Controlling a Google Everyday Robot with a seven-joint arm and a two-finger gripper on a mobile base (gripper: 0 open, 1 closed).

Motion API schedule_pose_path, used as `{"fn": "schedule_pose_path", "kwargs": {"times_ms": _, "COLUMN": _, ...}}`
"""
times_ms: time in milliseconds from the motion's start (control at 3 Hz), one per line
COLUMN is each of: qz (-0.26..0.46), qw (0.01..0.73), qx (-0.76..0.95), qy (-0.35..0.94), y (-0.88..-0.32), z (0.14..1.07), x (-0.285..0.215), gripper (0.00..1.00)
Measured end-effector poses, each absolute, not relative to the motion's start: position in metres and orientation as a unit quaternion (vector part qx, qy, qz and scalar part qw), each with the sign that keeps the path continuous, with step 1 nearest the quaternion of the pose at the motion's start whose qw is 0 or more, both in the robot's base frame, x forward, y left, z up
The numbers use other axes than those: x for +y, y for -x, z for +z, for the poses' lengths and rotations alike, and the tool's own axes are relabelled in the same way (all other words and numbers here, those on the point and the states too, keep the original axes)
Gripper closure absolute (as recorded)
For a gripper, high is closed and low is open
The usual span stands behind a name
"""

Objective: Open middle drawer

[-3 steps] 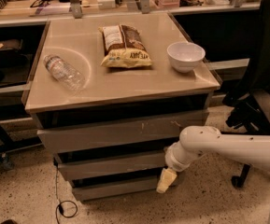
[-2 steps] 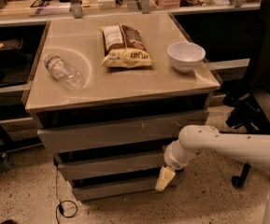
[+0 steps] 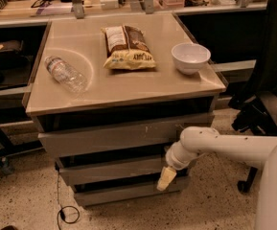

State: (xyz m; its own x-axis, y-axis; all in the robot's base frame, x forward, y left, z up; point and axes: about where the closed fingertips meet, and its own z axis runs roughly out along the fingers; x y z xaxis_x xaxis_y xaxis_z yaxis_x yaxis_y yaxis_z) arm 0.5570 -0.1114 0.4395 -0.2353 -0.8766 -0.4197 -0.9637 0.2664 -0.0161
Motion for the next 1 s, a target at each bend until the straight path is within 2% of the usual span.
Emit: {"fn": "schedule_pose_path", "kwargs": {"times_ms": 1000, "qz": 0.137, "qw": 0.142, "qx": 0.775, "qy": 0.600, "y": -0.527, "z": 0.420, "x": -0.102, "gripper": 0.00}}
